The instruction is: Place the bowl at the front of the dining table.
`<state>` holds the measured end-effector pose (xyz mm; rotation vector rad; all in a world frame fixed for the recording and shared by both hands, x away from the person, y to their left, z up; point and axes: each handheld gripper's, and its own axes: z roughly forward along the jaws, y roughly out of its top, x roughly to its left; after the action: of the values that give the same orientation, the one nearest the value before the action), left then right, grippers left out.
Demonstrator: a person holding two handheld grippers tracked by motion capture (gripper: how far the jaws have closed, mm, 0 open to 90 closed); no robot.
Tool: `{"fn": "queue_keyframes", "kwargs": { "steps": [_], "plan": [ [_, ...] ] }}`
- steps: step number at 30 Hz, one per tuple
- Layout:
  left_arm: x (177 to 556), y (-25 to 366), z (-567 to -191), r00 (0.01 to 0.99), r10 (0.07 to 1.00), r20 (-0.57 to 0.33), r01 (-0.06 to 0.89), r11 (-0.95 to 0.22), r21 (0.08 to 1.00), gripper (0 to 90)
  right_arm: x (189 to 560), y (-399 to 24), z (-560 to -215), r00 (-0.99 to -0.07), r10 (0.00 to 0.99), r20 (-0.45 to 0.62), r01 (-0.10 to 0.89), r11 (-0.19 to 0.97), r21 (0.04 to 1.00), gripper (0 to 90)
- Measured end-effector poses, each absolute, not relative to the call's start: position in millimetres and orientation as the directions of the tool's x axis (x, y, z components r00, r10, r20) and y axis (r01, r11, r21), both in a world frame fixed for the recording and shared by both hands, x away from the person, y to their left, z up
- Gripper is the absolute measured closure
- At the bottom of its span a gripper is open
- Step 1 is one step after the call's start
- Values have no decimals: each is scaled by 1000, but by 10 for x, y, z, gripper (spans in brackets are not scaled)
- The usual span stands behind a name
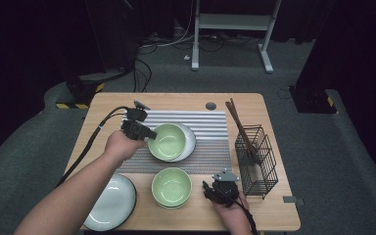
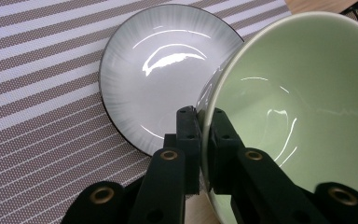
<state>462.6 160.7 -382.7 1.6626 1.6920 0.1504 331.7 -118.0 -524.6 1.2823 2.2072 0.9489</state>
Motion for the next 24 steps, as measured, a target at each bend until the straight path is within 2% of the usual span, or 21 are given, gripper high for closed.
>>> {"fn": "queue_keyframes", "kwargs": {
  "steps": [24],
  "plan": [
    [4897, 1644, -3958, 51, 904, -425, 795, 221, 565, 850, 3322, -1180, -5246, -488, 873, -17, 589, 343, 732, 374]
  ]
}}
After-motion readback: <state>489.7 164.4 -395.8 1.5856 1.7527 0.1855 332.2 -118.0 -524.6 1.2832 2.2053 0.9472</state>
